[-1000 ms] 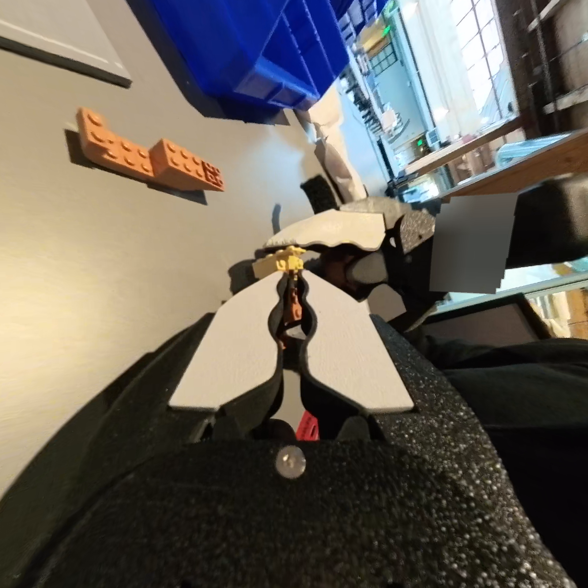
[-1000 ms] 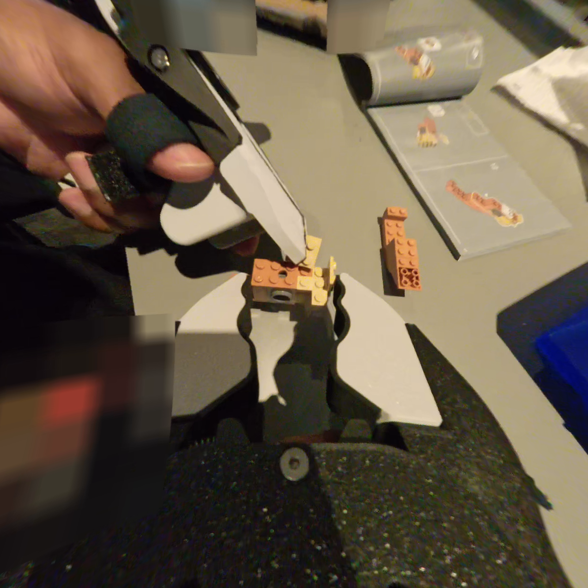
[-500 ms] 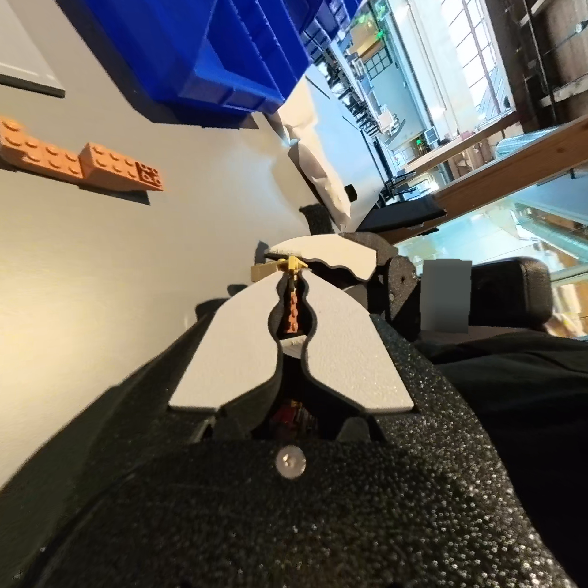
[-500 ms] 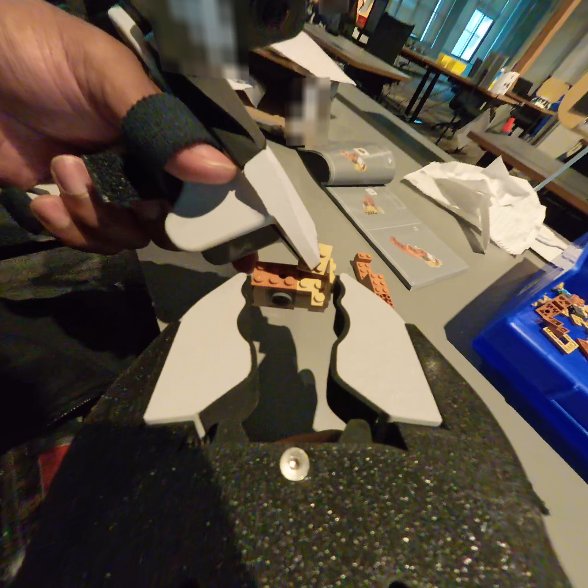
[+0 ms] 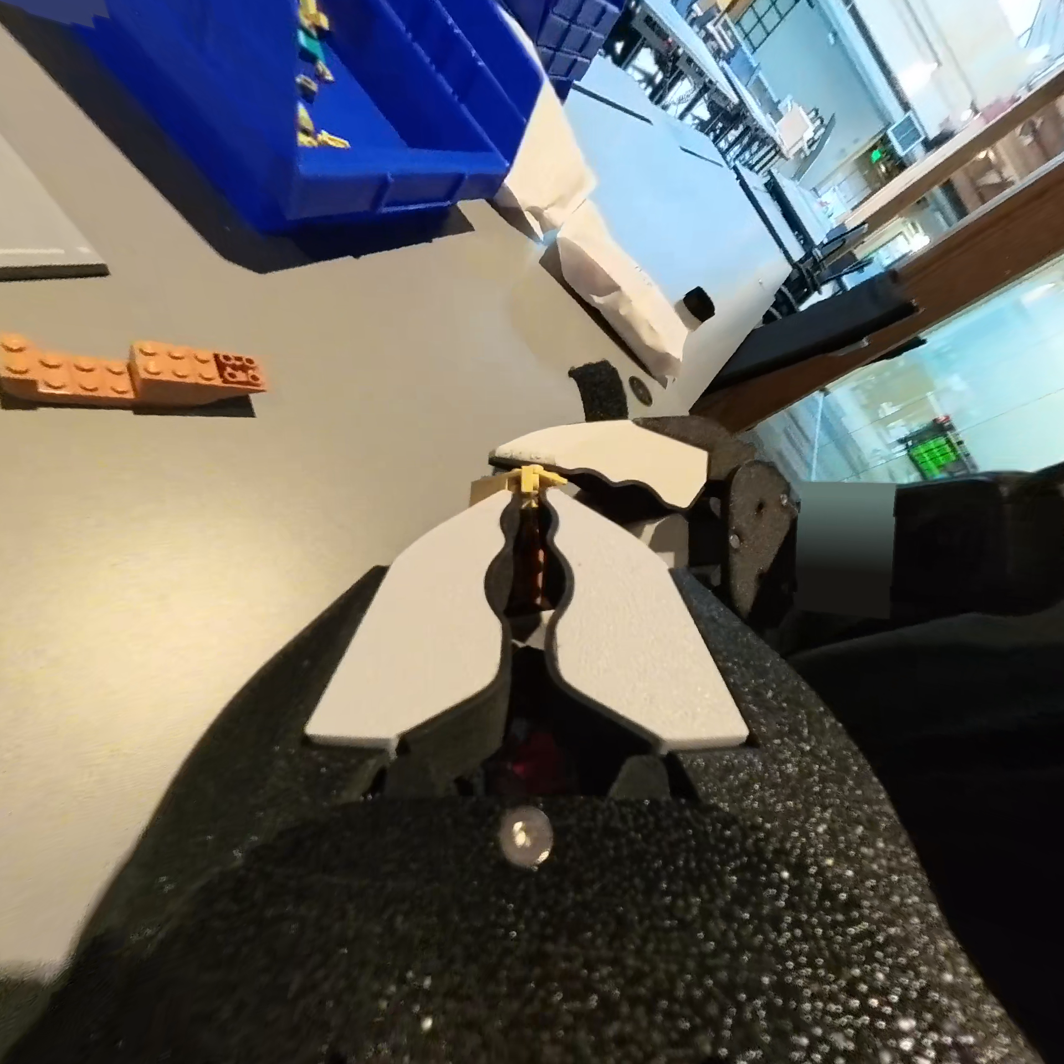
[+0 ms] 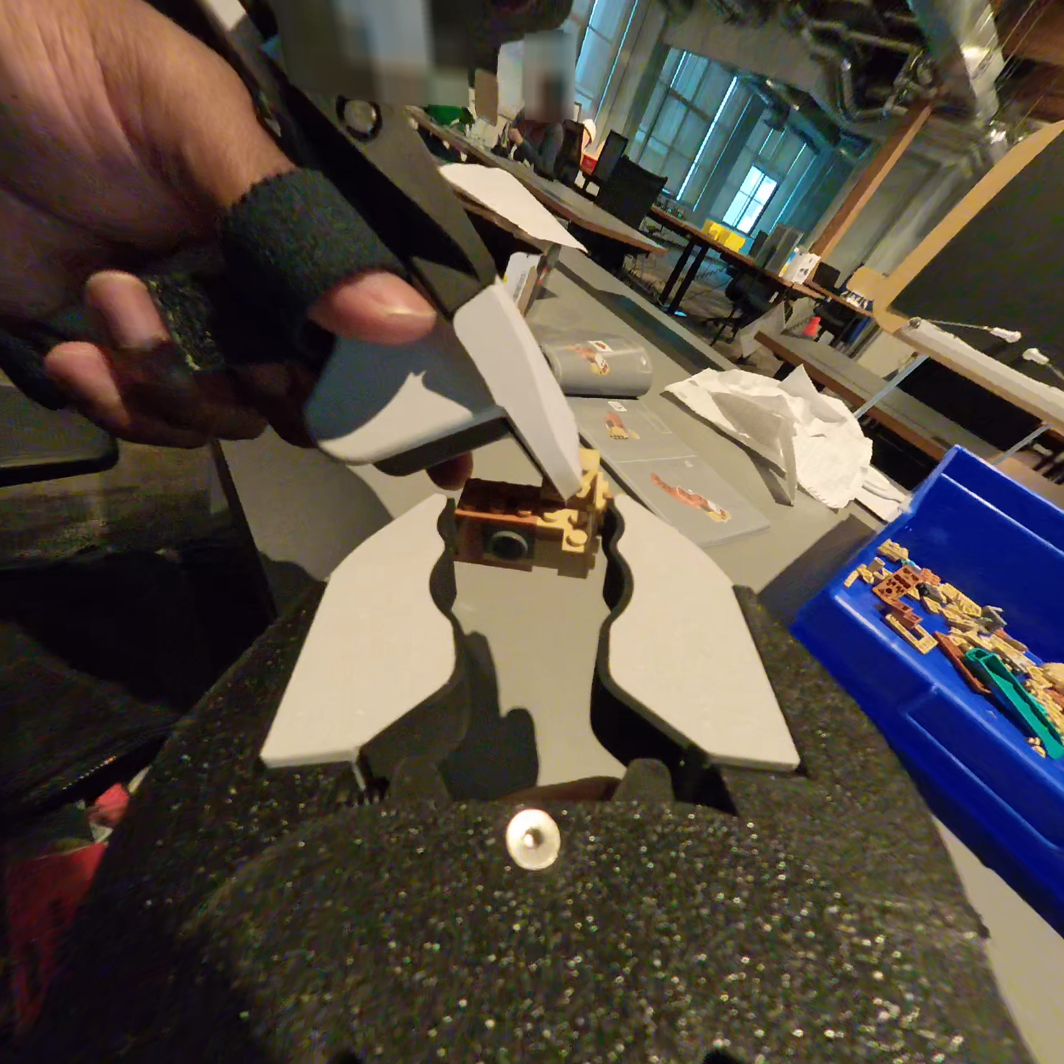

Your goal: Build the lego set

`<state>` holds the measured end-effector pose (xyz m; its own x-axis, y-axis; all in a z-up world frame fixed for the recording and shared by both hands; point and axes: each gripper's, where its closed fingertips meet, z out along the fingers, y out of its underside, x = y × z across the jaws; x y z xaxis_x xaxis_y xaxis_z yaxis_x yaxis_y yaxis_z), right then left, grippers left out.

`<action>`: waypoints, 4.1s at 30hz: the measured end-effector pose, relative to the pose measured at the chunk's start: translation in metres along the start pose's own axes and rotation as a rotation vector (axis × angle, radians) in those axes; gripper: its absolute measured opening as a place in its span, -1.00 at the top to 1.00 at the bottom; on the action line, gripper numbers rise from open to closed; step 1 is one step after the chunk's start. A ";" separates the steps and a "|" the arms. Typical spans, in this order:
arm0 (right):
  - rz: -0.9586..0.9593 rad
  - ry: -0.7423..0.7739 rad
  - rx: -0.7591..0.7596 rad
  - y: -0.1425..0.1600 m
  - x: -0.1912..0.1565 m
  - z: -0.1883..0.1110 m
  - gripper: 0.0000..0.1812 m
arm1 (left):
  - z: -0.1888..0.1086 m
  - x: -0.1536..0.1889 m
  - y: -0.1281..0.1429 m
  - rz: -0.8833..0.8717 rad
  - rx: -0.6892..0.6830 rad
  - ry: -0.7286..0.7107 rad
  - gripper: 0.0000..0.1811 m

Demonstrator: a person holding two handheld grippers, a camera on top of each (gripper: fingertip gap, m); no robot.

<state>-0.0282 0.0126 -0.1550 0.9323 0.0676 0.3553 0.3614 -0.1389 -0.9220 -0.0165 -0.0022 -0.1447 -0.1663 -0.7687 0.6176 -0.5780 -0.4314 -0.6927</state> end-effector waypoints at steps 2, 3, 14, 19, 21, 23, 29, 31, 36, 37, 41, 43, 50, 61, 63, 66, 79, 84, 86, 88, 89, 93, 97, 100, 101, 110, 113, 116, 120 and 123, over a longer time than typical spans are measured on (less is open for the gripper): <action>-0.003 0.003 0.022 -0.002 0.001 -0.002 0.47 | -0.001 0.003 -0.001 0.031 -0.010 -0.009 0.94; -0.003 0.009 0.032 -0.003 0.002 -0.002 0.47 | -0.001 0.004 -0.001 0.049 -0.015 -0.017 0.94; 0.003 0.014 0.086 -0.009 0.005 -0.006 0.47 | -0.002 0.006 -0.002 0.147 -0.050 -0.058 0.85; 0.001 0.011 0.096 -0.010 0.005 -0.006 0.47 | -0.002 0.007 -0.003 0.148 -0.048 -0.045 0.85; 0.002 0.014 0.099 -0.010 0.006 -0.007 0.47 | -0.002 0.007 -0.004 0.147 -0.042 -0.043 0.85; 0.005 0.013 0.103 -0.010 0.006 -0.007 0.47 | -0.002 0.007 -0.005 0.142 -0.031 -0.041 0.85; 0.000 0.014 0.112 -0.011 0.006 -0.007 0.47 | -0.003 0.005 -0.009 0.129 -0.002 -0.045 0.86; 0.003 0.014 0.113 -0.012 0.006 -0.007 0.47 | -0.002 0.006 -0.009 0.128 0.003 -0.047 0.86; -0.004 0.020 0.112 -0.011 0.006 -0.007 0.47 | -0.002 0.009 -0.015 0.121 0.064 -0.033 0.94; -0.003 0.024 0.112 -0.011 0.007 -0.007 0.47 | -0.002 0.009 -0.016 0.110 0.084 -0.032 0.95; 0.011 0.033 0.115 -0.011 0.009 -0.008 0.47 | 0.000 0.010 -0.017 0.066 0.133 -0.014 0.95; 0.015 0.037 0.117 -0.012 0.010 -0.008 0.47 | 0.000 0.011 -0.019 0.039 0.167 -0.003 0.95; 0.023 0.059 0.121 -0.012 0.013 -0.009 0.47 | 0.000 0.012 -0.025 -0.177 0.331 0.112 0.96; 0.035 0.075 0.134 -0.014 0.015 -0.010 0.47 | 0.004 0.017 -0.023 -0.080 0.296 0.076 0.95; 0.032 0.077 0.134 -0.014 0.015 -0.010 0.47 | 0.004 0.017 -0.023 -0.075 0.292 0.069 0.95; 0.030 0.076 0.136 -0.014 0.015 -0.010 0.47 | 0.004 0.016 -0.022 -0.047 0.280 0.047 0.95; 0.035 0.069 0.156 -0.017 0.014 -0.011 0.47 | 0.001 0.014 -0.022 0.219 0.210 -0.122 0.91; 0.036 0.067 0.160 -0.017 0.014 -0.012 0.47 | 0.000 0.015 -0.022 0.336 0.184 -0.179 0.90; 0.036 0.066 0.161 -0.018 0.014 -0.012 0.46 | -0.002 0.014 -0.023 0.361 0.181 -0.195 0.91; 0.036 0.066 0.163 -0.018 0.013 -0.012 0.47 | -0.003 0.014 -0.025 0.371 0.181 -0.199 0.92; 0.036 0.065 0.163 -0.018 0.013 -0.012 0.47 | -0.003 0.014 -0.025 0.372 0.178 -0.195 0.94; 0.036 0.063 0.164 -0.018 0.013 -0.012 0.47 | -0.003 0.014 -0.024 0.359 0.168 -0.171 1.00; 0.050 0.049 0.150 -0.016 0.013 -0.012 0.47 | -0.004 0.009 -0.027 0.344 0.189 -0.165 0.98; 0.082 0.028 0.106 -0.009 0.018 -0.013 0.47 | -0.009 -0.010 -0.030 0.297 0.181 -0.182 0.93; 0.096 0.017 0.093 -0.006 0.020 -0.014 0.47 | -0.010 -0.019 -0.030 0.299 0.170 -0.199 0.93; 0.150 0.001 0.039 0.010 0.042 -0.019 0.47 | 0.005 -0.105 -0.002 0.561 -0.219 -0.419 0.80; 0.144 0.006 0.039 0.010 0.043 -0.019 0.47 | 0.020 -0.120 0.005 0.550 -0.306 -0.462 0.79; 0.138 0.013 0.041 0.010 0.044 -0.019 0.47 | 0.030 -0.126 0.007 0.550 -0.325 -0.497 0.76; 0.147 0.014 0.049 0.010 0.046 -0.019 0.47 | 0.032 -0.132 0.000 0.531 -0.303 -0.549 0.76; 0.149 0.016 0.055 0.009 0.046 -0.020 0.47 | 0.037 -0.129 0.002 0.515 -0.304 -0.510 0.88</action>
<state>0.0183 -0.0054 -0.1440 0.9759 0.0348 0.2154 0.2178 -0.0923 -0.9716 0.0332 0.0790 -0.2393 -0.1283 -0.9904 -0.0521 -0.7331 0.1301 -0.6676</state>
